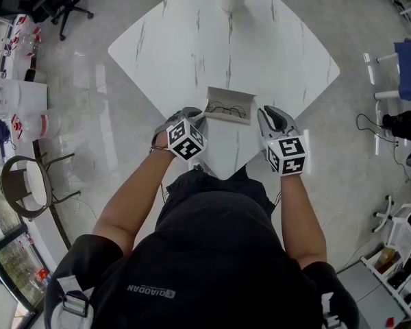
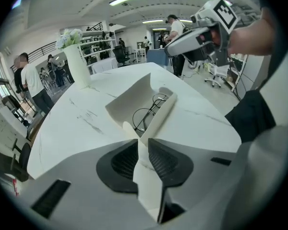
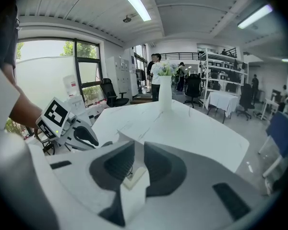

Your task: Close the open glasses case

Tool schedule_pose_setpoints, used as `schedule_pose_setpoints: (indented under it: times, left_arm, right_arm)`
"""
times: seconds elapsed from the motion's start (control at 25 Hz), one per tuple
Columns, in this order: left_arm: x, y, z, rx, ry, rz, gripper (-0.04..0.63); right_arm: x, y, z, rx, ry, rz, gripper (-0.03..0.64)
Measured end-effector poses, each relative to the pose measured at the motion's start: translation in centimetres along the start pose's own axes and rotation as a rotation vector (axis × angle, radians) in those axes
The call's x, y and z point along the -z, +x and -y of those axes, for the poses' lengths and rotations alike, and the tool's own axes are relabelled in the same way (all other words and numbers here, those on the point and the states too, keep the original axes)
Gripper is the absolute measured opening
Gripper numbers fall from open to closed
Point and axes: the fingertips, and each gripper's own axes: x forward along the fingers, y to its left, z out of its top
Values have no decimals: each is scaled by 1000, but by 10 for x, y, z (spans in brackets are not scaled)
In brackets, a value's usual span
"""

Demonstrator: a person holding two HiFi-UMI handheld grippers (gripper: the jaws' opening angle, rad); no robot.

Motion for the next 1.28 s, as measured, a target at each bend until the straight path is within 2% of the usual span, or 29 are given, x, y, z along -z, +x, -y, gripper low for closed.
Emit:
schedule_pose_setpoints:
  times: [0.24,0.56,0.96,1.28]
  left_arm:
    - [2,9,1,8,88,-42,75]
    - [2,12,0,14,99,-46,78]
    - [2,17,4,63,150,-65,77]
    - [4,18,4,111,153,-80,78]
  right_arm:
    - [3,7,6,-6,4,-17,63]
    - [5,21,14,-12,-10,-39,63]
    - [10,41,23,-13,-61,-81,63]
    - [16,55,20,-36,-152,-148,63]
